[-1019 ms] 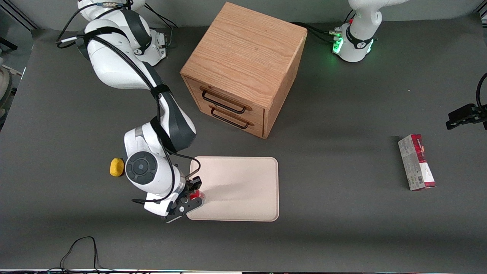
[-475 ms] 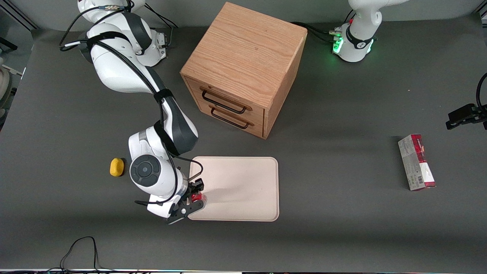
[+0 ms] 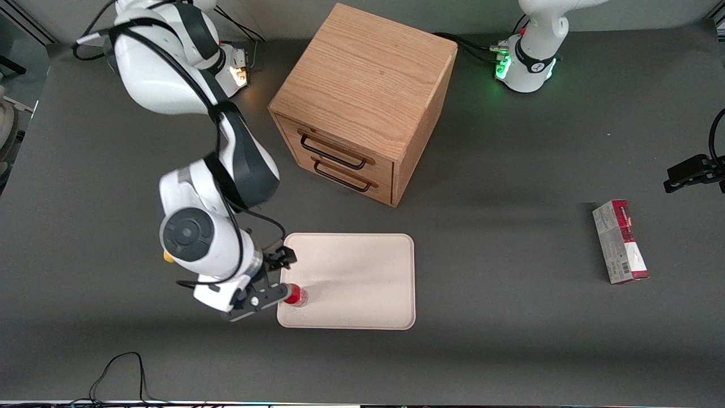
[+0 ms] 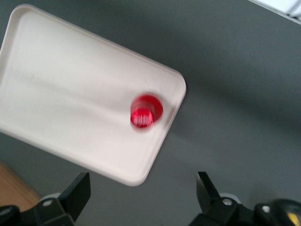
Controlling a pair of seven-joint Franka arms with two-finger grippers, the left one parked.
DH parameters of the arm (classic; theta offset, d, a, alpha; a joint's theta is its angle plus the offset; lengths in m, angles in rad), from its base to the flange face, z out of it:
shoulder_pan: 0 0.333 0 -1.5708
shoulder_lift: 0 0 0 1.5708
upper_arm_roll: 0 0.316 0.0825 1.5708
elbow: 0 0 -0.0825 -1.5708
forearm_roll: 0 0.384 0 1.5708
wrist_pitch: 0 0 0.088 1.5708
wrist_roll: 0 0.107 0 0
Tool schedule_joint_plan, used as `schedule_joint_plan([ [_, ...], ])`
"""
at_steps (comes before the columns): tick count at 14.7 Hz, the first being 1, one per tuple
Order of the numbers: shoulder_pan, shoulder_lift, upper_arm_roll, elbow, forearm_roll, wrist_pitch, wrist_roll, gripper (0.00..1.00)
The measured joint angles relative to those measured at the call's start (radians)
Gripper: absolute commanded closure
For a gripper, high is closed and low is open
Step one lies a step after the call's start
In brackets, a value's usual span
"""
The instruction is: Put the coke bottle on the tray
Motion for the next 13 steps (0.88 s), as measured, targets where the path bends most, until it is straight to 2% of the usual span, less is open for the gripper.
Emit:
schedule_joint_plan([
  [4, -0.003, -0.152, -0.047, 0.000, -0.003, -0.243, 0.002, 0.00],
  [6, -0.026, -0.225, -0.082, -0.029, -0.003, -0.294, -0.017, 0.00],
  [10, -0.126, -0.402, -0.096, -0.244, -0.003, -0.267, -0.042, 0.00],
  [13, -0.179, -0.560, -0.123, -0.499, -0.003, -0.113, -0.045, 0.00],
])
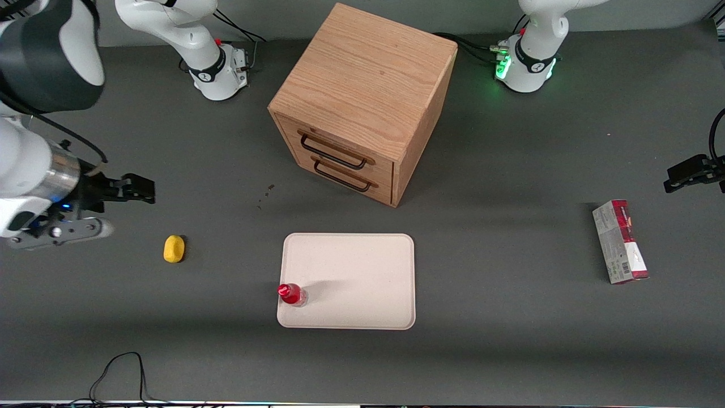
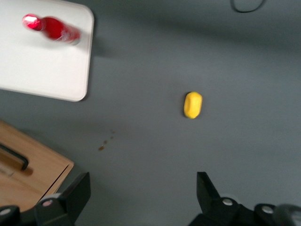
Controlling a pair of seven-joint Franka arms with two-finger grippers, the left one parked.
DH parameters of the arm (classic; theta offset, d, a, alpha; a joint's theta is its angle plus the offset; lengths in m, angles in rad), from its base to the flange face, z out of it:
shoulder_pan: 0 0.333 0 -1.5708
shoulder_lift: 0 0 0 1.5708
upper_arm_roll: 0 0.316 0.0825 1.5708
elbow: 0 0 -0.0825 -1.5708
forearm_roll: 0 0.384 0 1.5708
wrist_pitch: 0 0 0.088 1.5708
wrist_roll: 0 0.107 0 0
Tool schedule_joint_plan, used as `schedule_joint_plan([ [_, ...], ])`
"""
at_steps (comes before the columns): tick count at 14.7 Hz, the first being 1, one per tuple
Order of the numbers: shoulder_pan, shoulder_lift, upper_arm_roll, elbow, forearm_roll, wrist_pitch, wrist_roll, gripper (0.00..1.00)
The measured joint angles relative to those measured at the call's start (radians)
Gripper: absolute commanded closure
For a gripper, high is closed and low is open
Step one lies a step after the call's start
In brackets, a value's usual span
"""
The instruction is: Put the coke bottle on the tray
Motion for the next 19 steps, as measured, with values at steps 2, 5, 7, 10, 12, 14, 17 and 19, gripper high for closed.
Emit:
schedule_joint_plan([
  [2, -0.039, -0.104, -0.008, -0.178, 0.000, 0.116, -0.001, 0.00],
  [5, -0.102, -0.220, -0.009, -0.368, 0.000, 0.232, -0.029, 0.00],
  [7, -0.132, -0.258, -0.010, -0.423, 0.000, 0.262, -0.066, 0.00],
  [10, -0.148, -0.279, -0.011, -0.425, 0.000, 0.251, -0.090, 0.00],
  [12, -0.148, -0.287, -0.017, -0.403, 0.000, 0.193, -0.090, 0.00],
  [14, -0.148, -0.292, -0.020, -0.385, 0.000, 0.153, -0.080, 0.00],
  [17, -0.146, -0.294, -0.017, -0.375, 0.000, 0.118, -0.026, 0.00],
  [19, -0.145, -0.294, -0.015, -0.375, 0.000, 0.112, -0.019, 0.00],
])
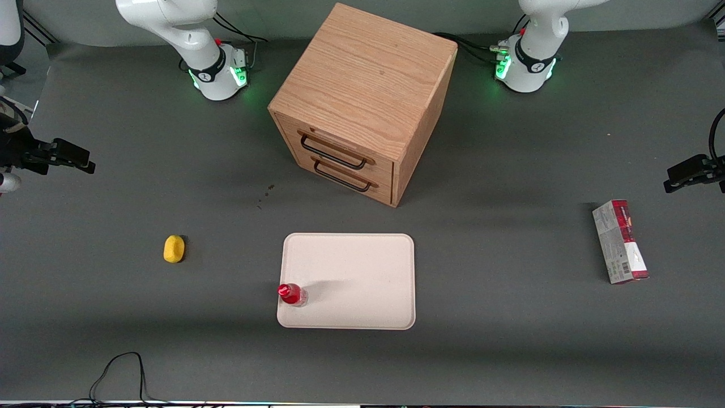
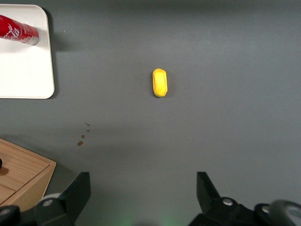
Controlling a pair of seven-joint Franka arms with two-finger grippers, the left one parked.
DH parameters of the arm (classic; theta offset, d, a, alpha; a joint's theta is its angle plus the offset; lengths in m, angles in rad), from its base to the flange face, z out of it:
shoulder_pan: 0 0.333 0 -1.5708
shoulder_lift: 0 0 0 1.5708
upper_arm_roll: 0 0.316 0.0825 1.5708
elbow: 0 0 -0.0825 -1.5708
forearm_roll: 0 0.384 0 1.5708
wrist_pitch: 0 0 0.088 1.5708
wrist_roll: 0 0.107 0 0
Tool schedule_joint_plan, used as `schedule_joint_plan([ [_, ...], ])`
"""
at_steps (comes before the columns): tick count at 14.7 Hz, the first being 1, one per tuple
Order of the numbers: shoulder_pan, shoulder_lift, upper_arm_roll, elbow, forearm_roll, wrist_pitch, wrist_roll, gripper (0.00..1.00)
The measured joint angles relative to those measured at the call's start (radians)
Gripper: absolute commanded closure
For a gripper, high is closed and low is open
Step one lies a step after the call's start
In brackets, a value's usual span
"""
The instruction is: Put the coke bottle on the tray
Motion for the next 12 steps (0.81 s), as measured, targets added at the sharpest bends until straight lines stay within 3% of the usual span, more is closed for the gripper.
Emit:
schedule_joint_plan([
  [12, 0.005, 0.000, 0.000, 0.007, 0.000, -0.031, 0.007, 0.00],
])
